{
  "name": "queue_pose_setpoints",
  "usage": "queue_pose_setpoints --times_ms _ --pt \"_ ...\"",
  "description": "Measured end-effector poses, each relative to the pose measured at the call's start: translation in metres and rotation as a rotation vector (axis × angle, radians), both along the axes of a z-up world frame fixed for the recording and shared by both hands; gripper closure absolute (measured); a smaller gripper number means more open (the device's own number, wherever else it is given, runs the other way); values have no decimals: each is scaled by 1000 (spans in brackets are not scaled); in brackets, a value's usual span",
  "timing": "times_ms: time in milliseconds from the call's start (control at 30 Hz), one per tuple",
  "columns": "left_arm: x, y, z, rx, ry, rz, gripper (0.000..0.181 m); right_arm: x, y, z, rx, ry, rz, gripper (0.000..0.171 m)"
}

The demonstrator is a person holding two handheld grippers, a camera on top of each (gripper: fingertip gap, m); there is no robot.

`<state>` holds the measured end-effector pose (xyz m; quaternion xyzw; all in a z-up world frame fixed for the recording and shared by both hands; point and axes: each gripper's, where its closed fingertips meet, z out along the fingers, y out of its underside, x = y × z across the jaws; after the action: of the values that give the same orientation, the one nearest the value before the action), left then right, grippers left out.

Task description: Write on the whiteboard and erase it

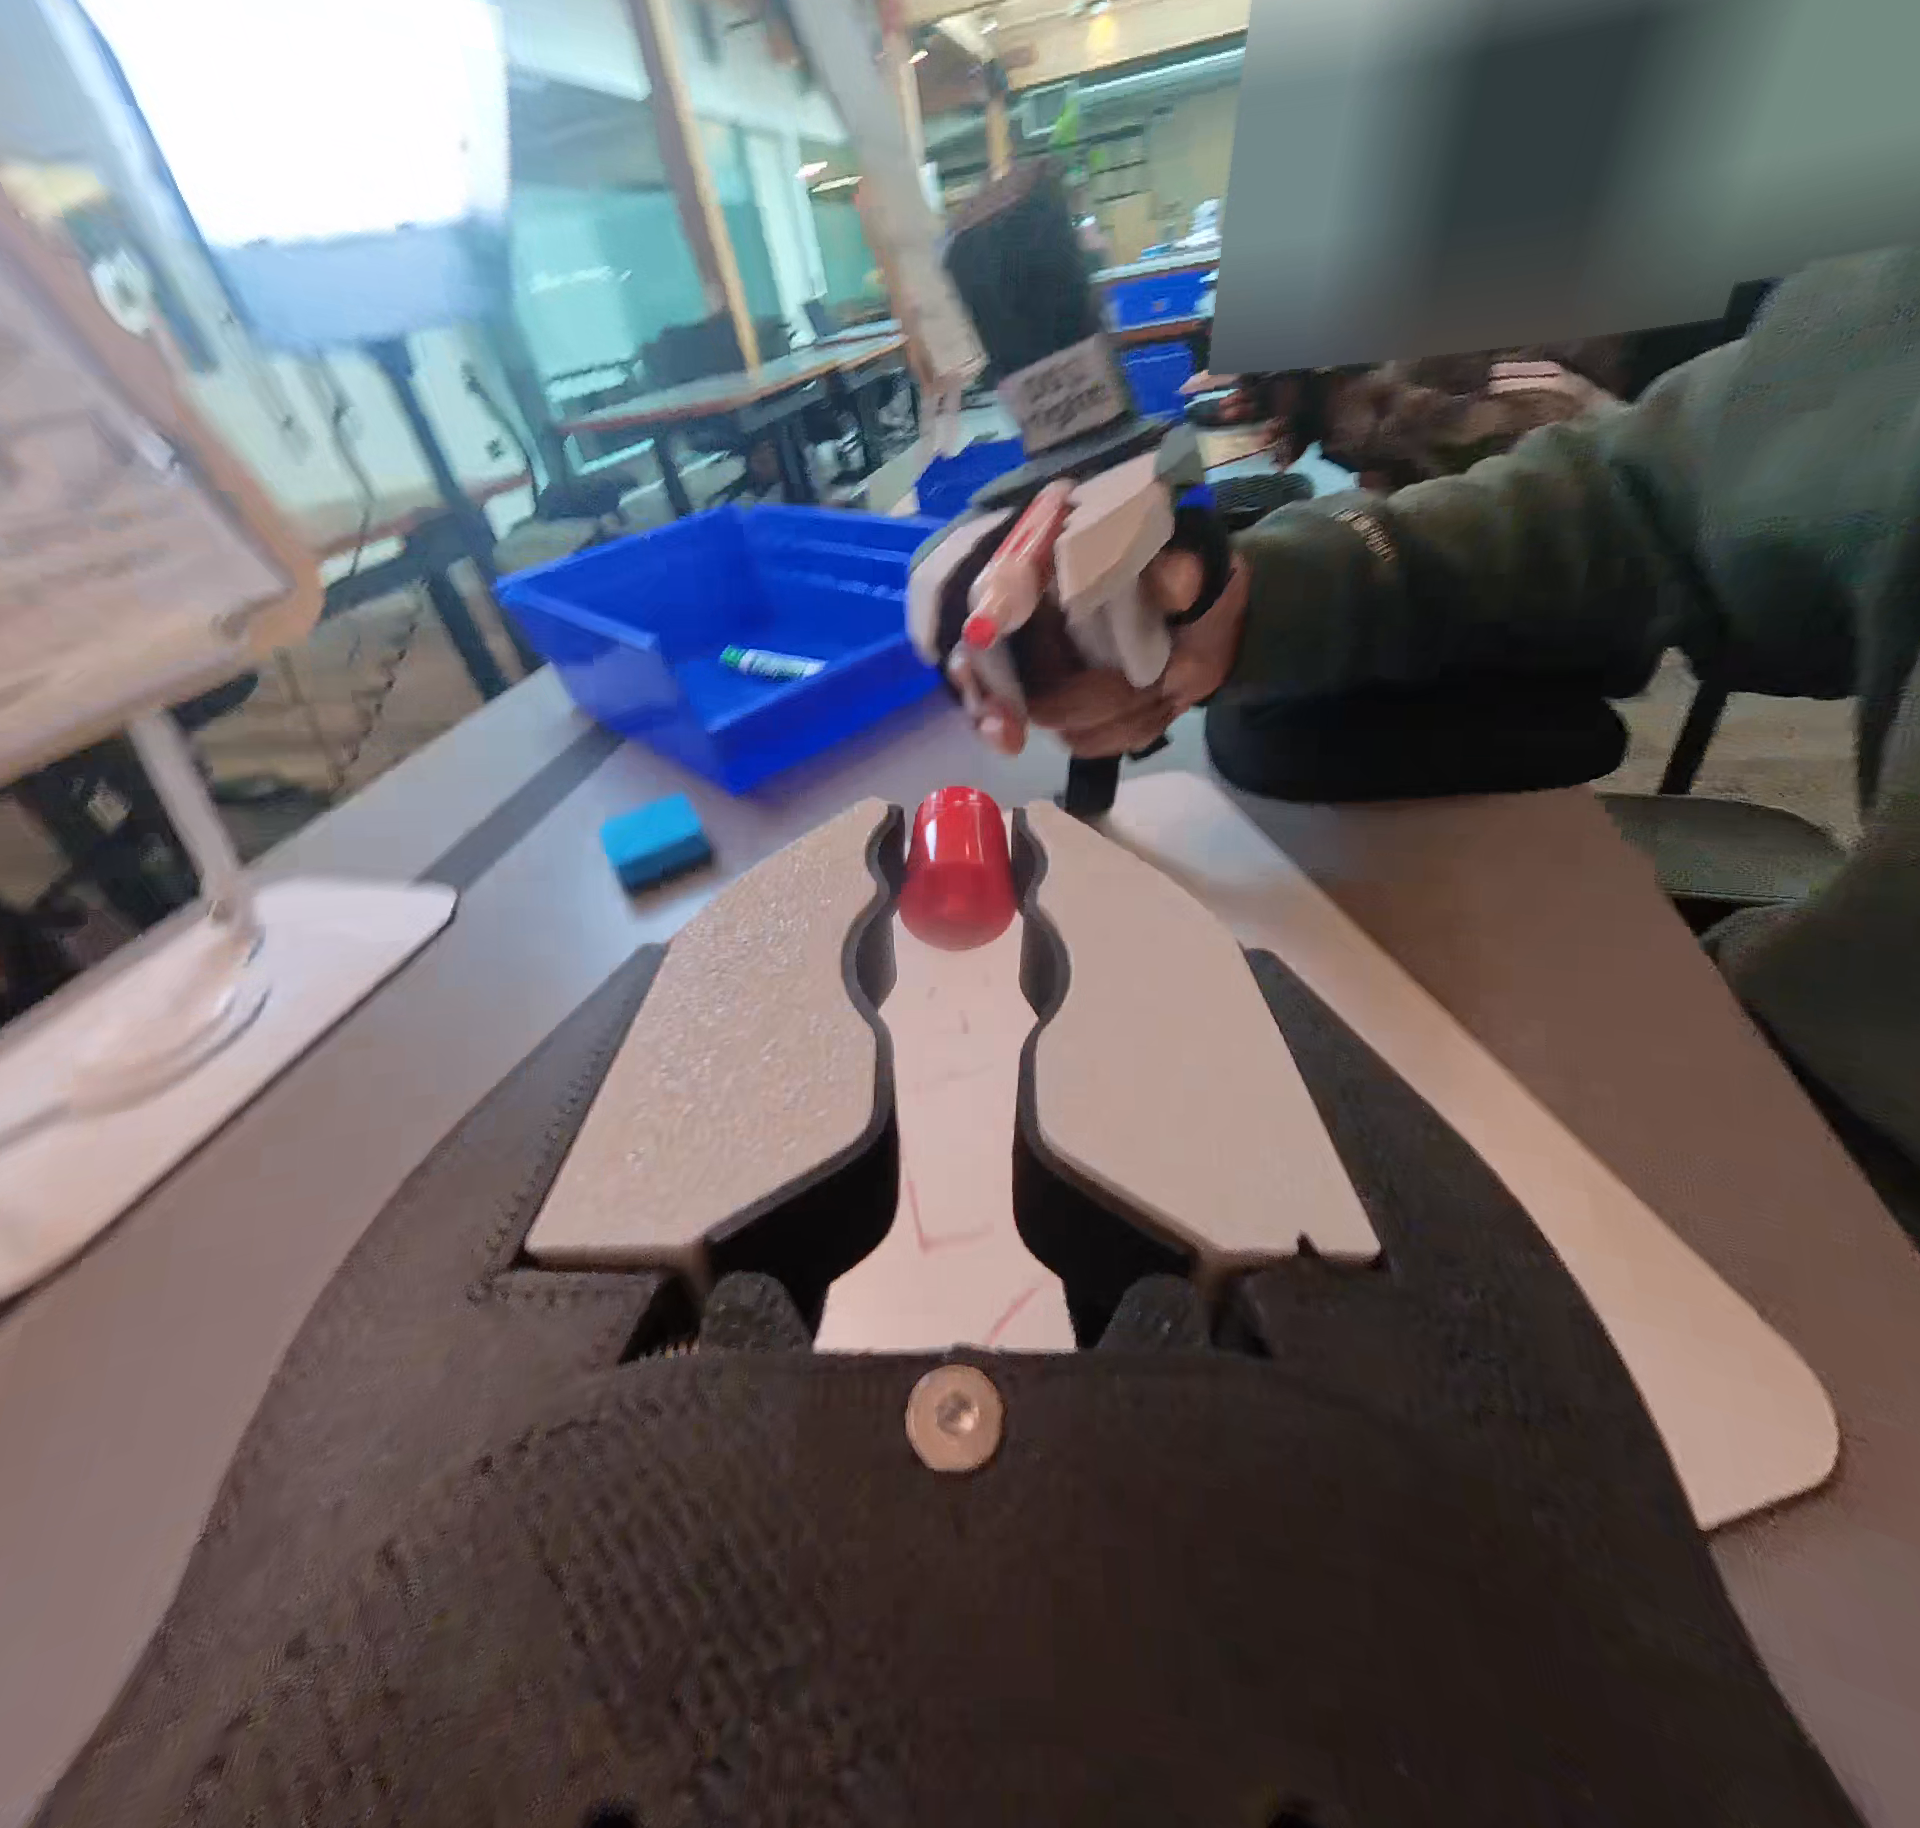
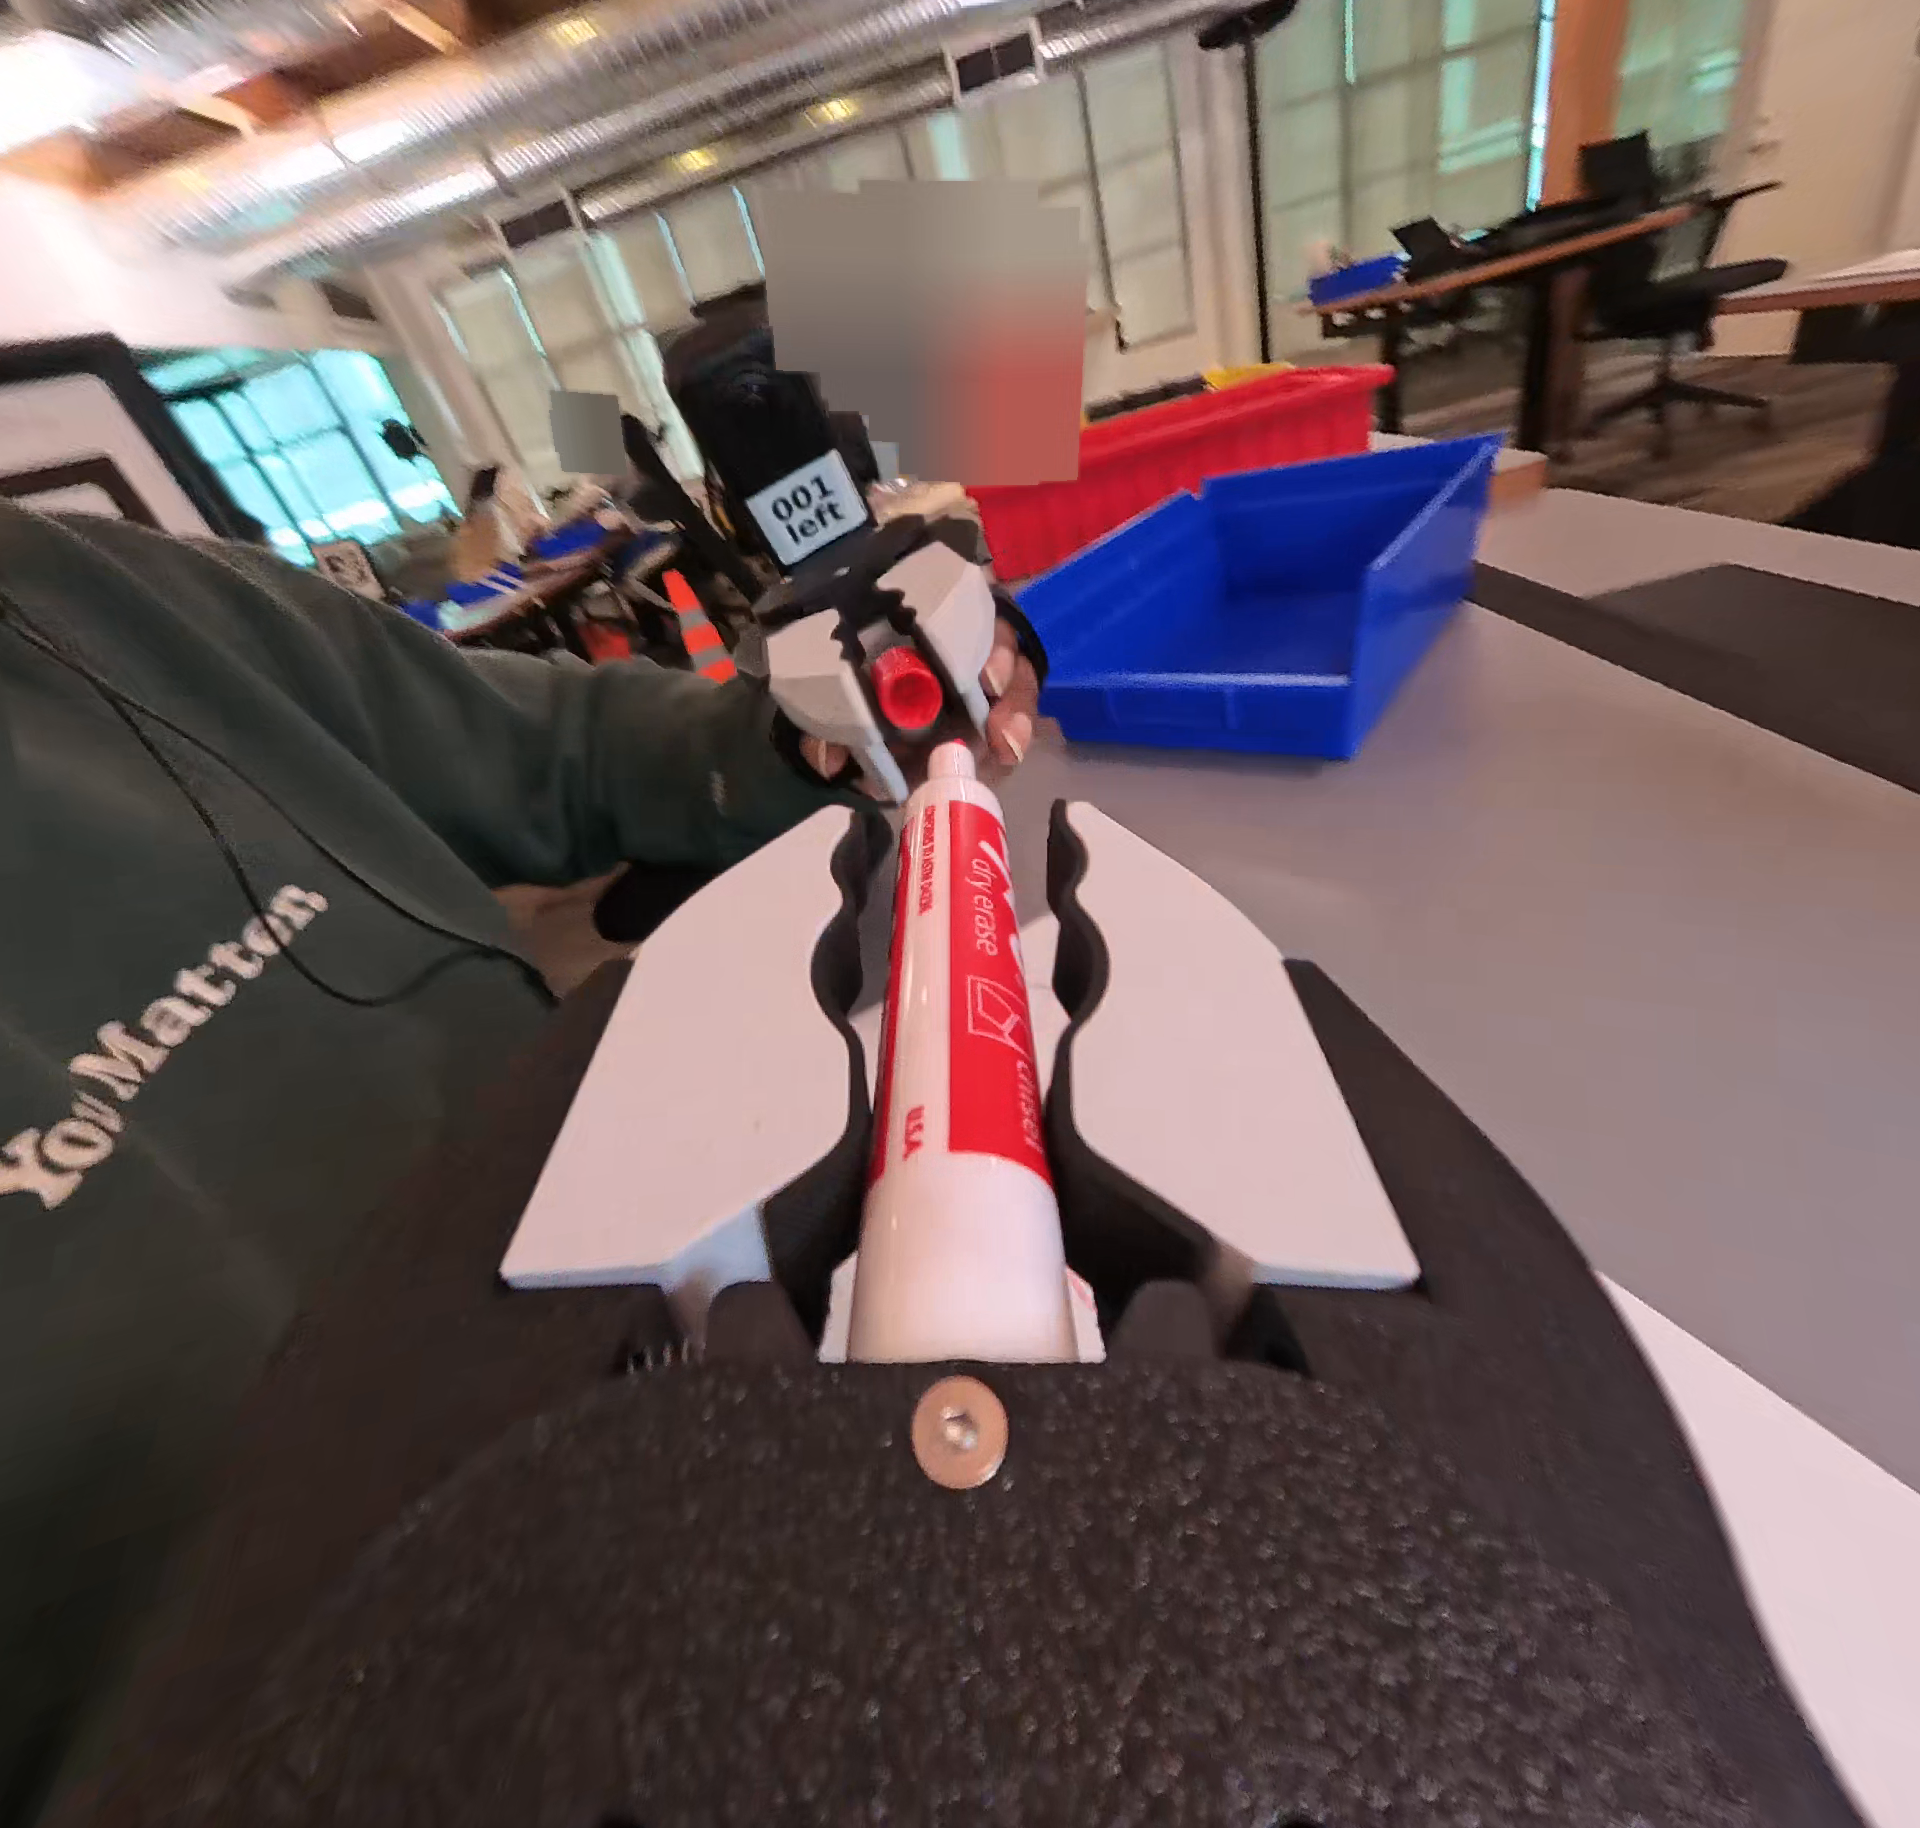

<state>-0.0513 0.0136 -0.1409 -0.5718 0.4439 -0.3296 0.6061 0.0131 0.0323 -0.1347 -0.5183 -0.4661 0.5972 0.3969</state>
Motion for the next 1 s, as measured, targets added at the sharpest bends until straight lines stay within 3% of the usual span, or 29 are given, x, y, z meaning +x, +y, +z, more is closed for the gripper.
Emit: queue_pose_setpoints --times_ms 167,400,633,1000 --pt "39 -11 34 119 -33 -101 161 -3 -16 14 -57 92 66 137" --pt "56 -11 36 189 2 -121 161 3 -26 21 -63 134 104 137" --pt "64 -15 23 185 49 -145 161 -9 -35 12 -41 67 114 137" --pt "58 -13 -17 301 348 -97 162 -19 -36 -18 -328 30 128 139"
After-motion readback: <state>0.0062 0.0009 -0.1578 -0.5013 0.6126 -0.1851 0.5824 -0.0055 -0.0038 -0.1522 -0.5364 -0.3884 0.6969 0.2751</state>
